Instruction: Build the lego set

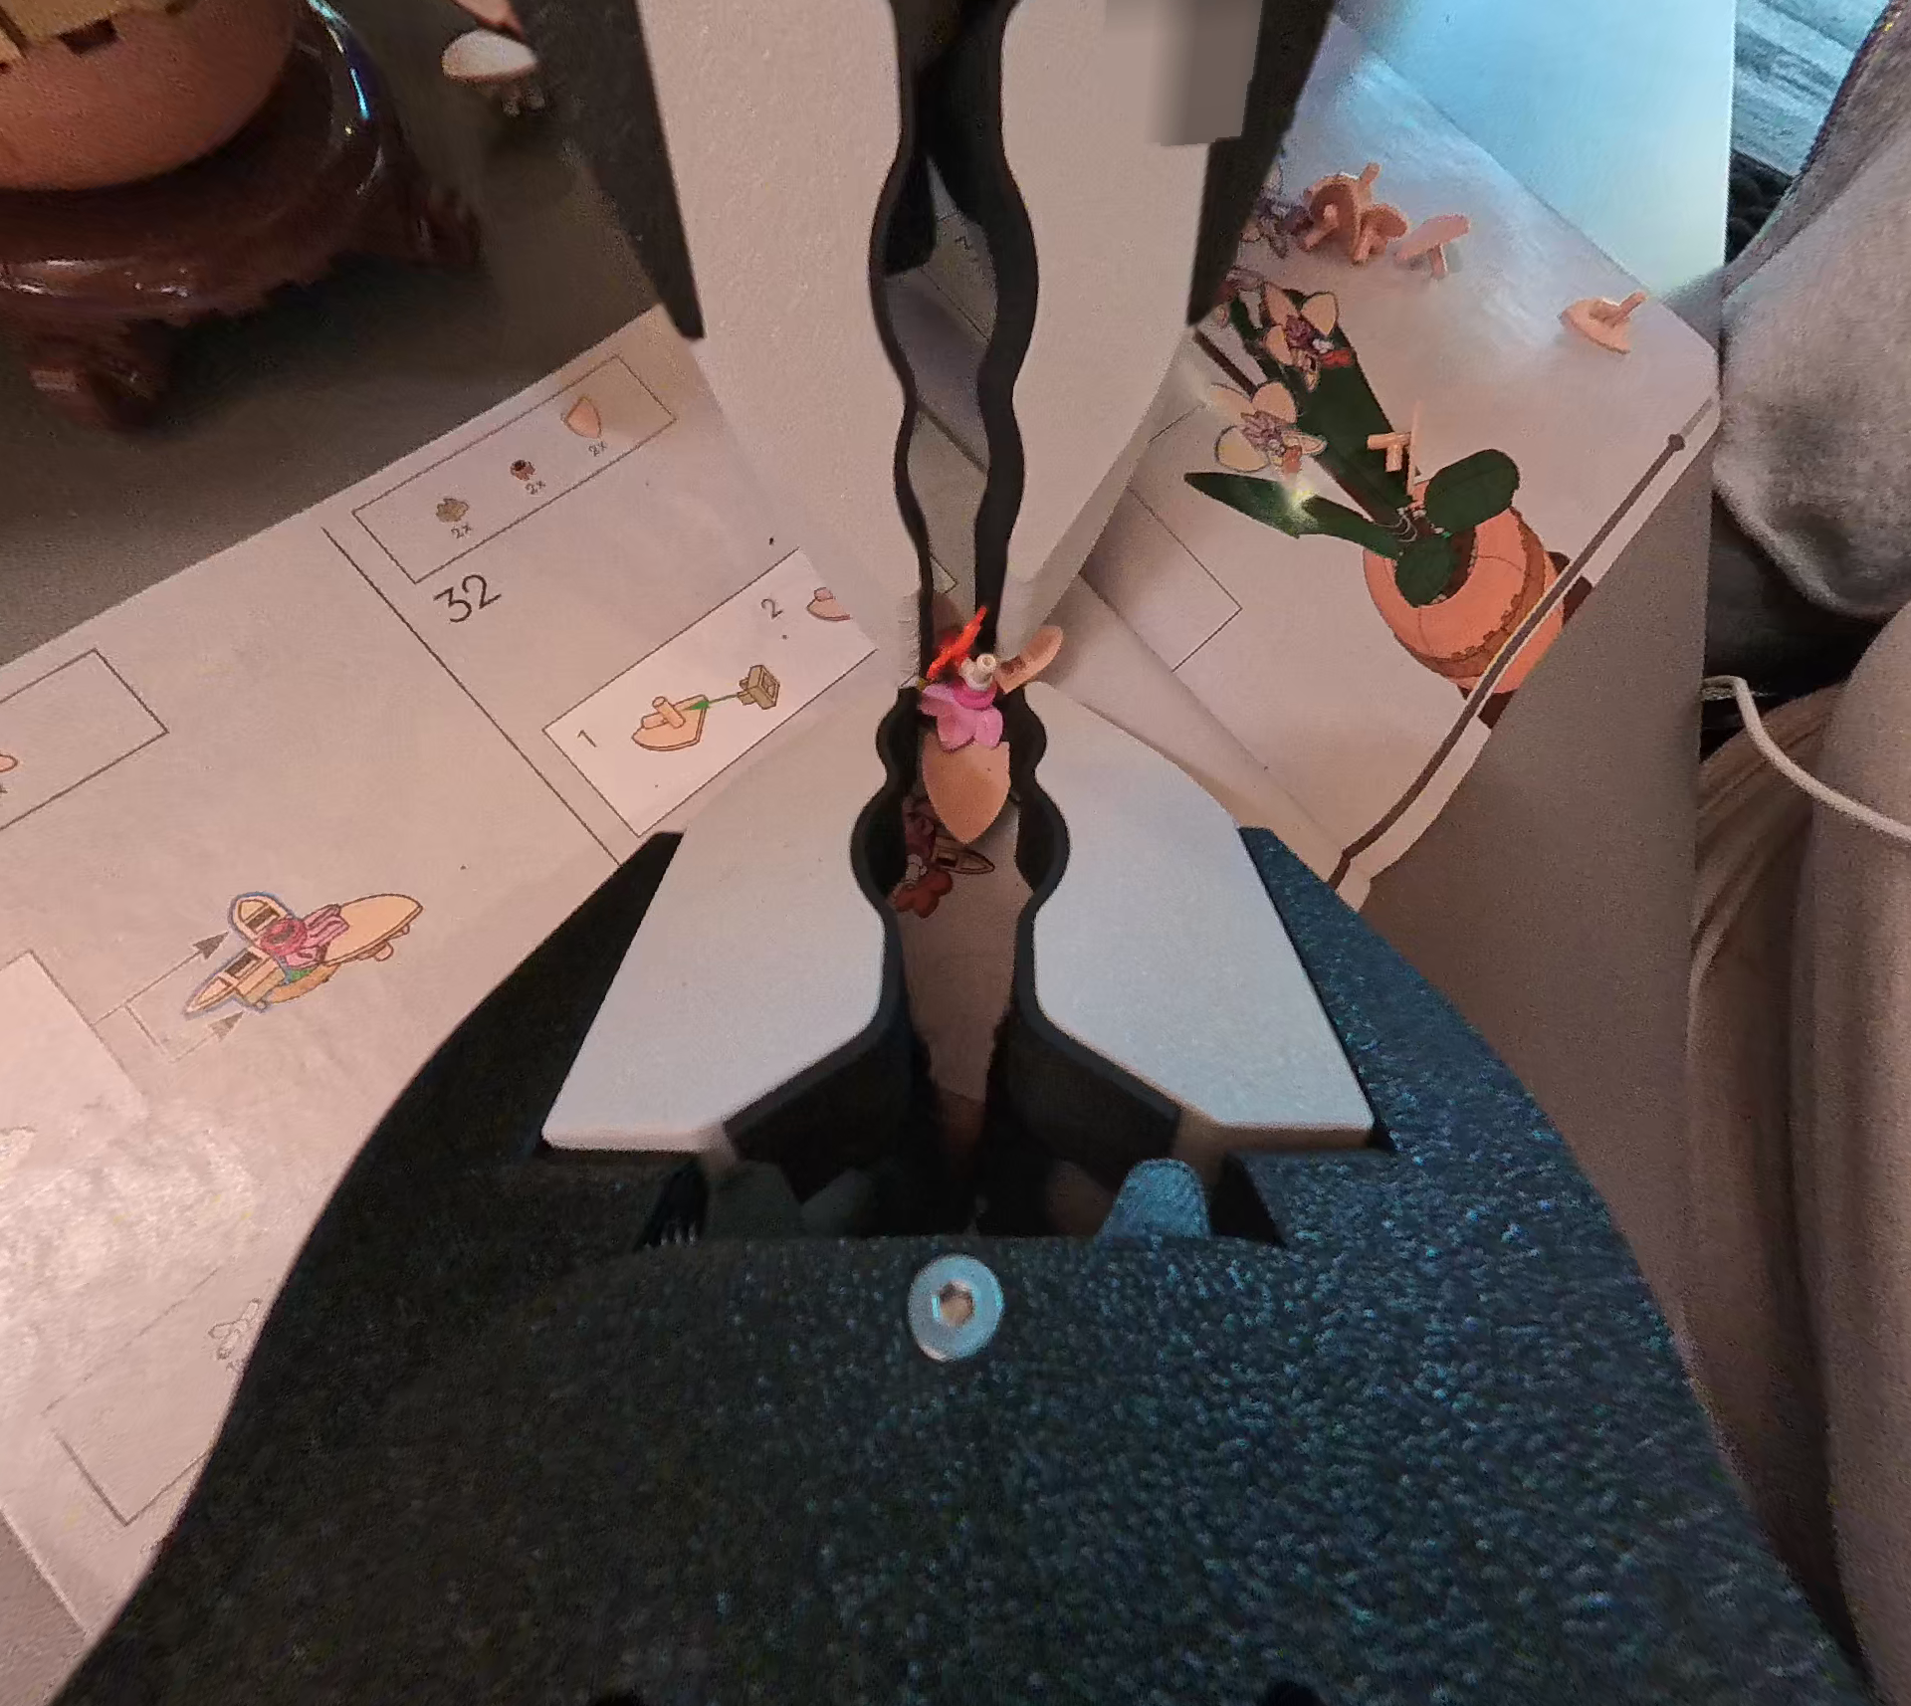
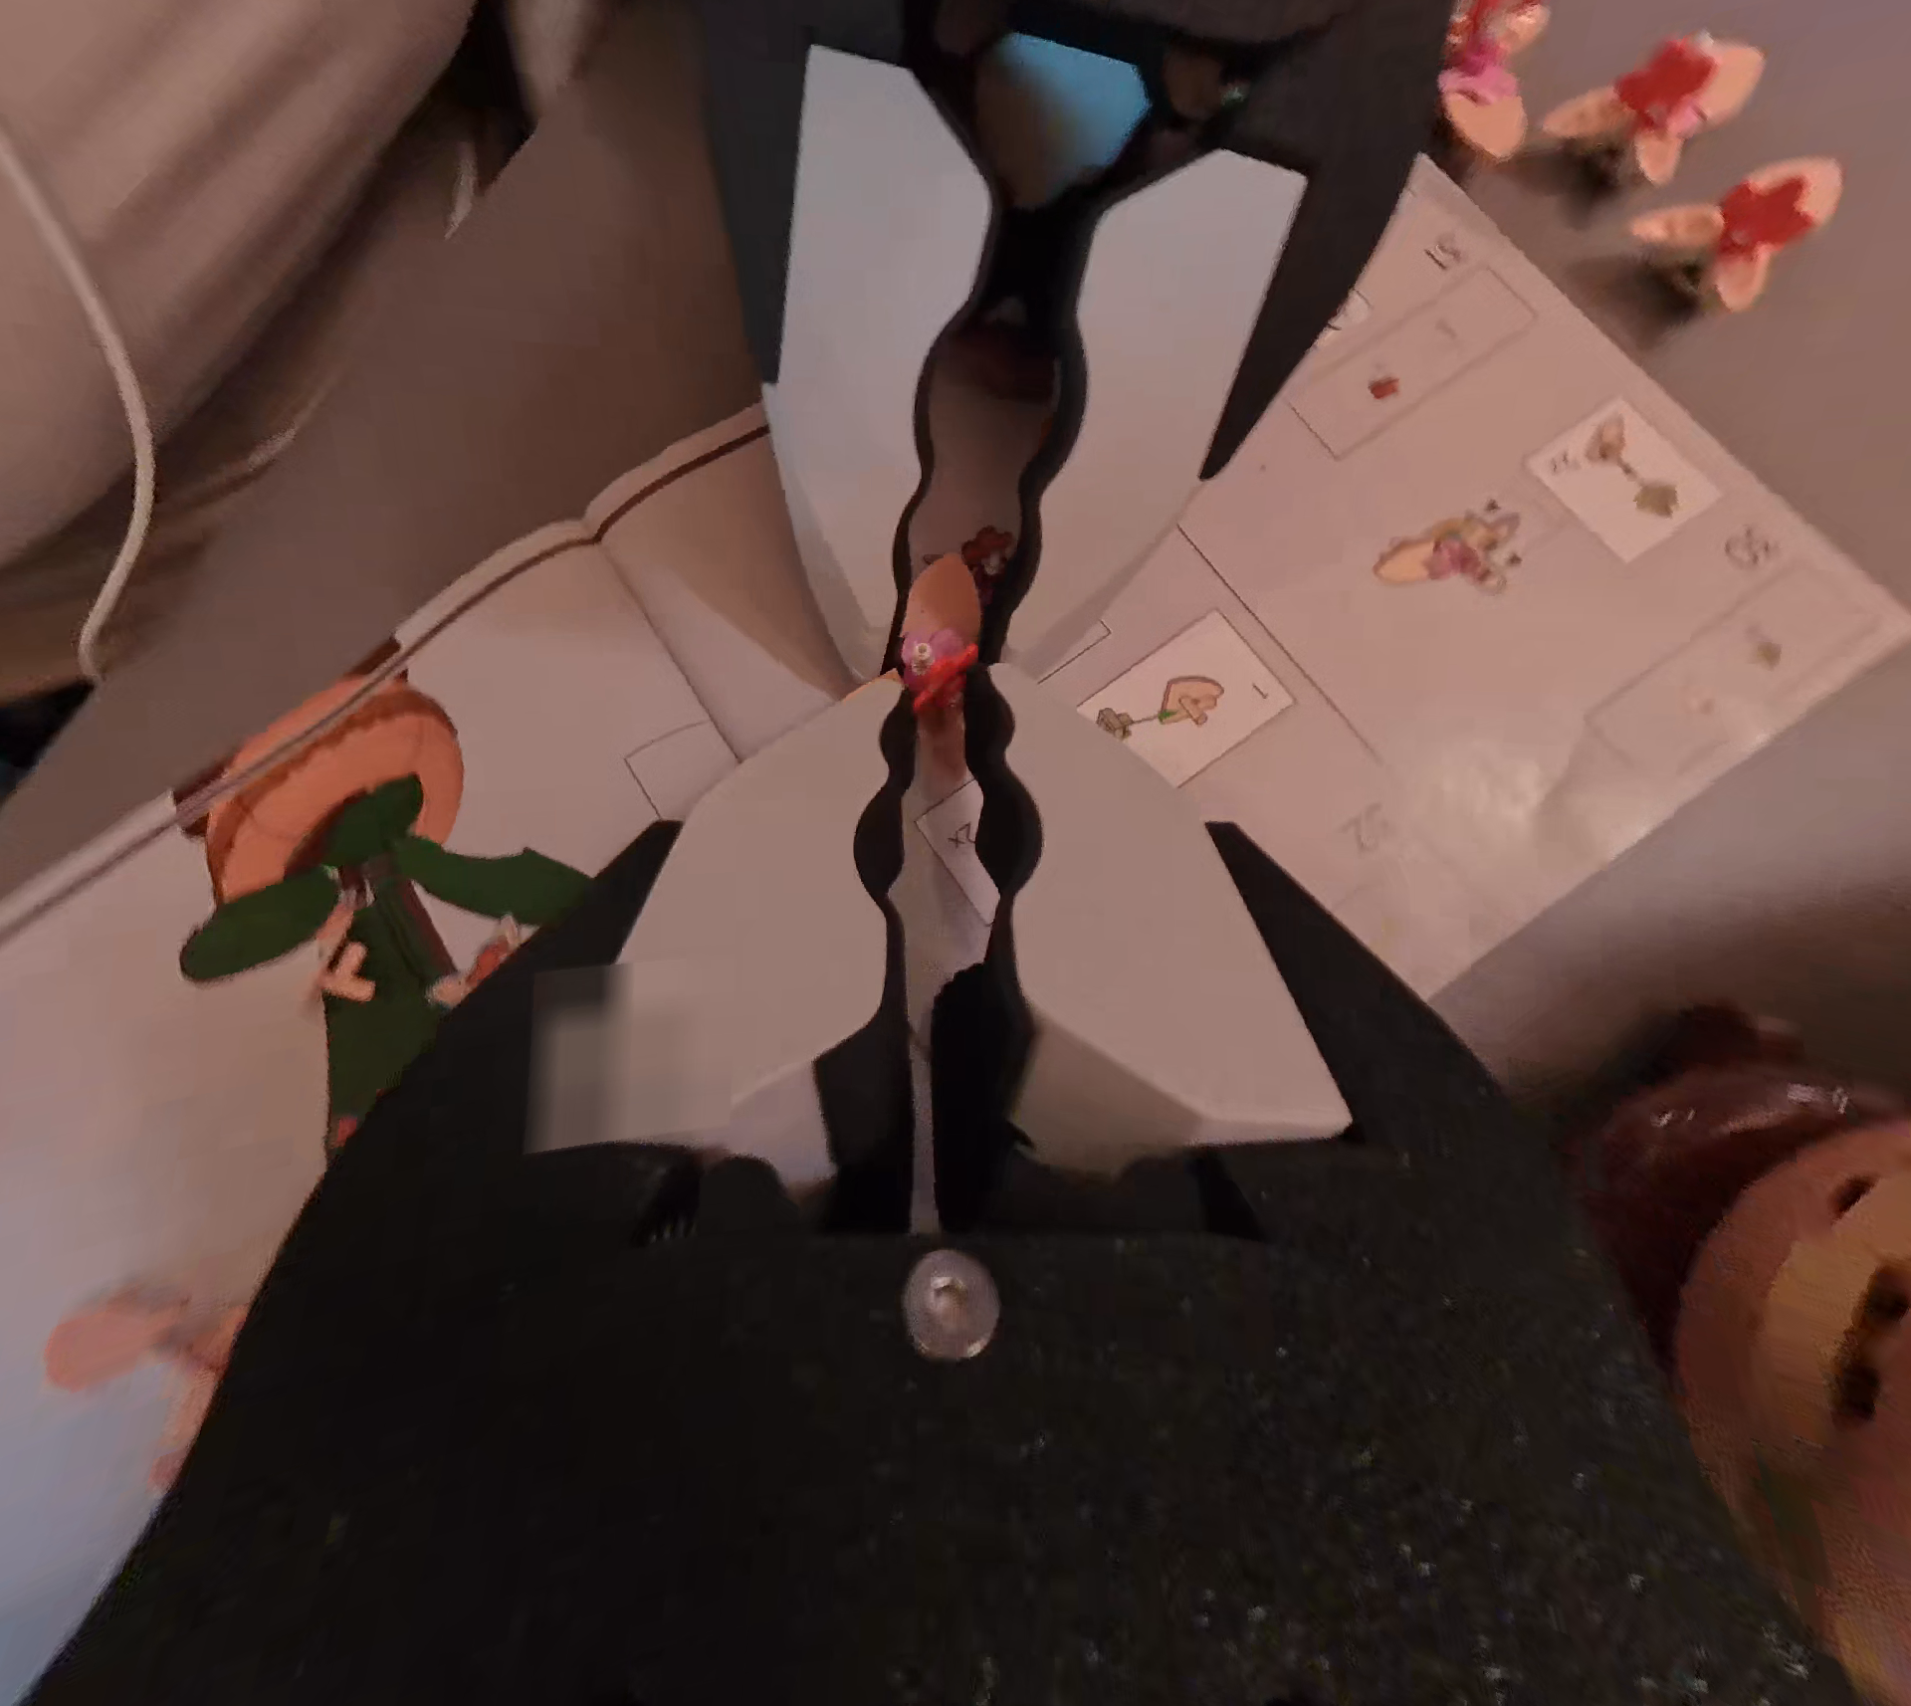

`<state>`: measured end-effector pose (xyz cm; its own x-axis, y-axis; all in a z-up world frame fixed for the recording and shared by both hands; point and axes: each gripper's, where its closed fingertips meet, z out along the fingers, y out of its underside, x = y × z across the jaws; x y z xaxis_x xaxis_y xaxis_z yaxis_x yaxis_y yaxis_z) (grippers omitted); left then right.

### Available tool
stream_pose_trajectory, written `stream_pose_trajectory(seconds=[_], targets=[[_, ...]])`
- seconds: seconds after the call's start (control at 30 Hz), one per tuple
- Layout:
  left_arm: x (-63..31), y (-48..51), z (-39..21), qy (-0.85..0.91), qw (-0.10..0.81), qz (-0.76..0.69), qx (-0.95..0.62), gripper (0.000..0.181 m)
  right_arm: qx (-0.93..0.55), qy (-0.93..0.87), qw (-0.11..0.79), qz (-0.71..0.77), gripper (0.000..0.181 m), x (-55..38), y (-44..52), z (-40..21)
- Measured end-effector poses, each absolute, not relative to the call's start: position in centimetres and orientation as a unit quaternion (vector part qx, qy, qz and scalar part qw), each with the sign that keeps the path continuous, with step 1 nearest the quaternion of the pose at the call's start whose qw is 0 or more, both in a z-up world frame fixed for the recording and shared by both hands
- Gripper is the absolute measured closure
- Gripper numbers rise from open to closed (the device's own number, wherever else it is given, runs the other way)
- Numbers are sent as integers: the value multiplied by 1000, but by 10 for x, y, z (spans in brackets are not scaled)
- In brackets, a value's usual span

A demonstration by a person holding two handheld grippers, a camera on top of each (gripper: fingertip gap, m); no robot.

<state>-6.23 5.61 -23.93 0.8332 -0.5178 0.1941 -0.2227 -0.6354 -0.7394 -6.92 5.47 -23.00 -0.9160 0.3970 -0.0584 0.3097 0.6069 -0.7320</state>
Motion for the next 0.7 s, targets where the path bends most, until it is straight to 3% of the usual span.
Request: stream_pose_trajectory(seconds=[0.4,0.5,0.6,0.7], targets=[[-63,57,-240,192,378,-183,-887,166,-440,-807,170,357,179,-69,60,-231],[-56,54,-240,211,370,-201,-882,166,-339,-862,172,334,174,-61,56,-230],[-55,54,-239,214,366,-212,-880,166,-165,-926,146,305,149,-53,55,-224],[-53,53,-240,224,363,-217,-878,166,-25,-944,127,304,154,-57,49,-216]])
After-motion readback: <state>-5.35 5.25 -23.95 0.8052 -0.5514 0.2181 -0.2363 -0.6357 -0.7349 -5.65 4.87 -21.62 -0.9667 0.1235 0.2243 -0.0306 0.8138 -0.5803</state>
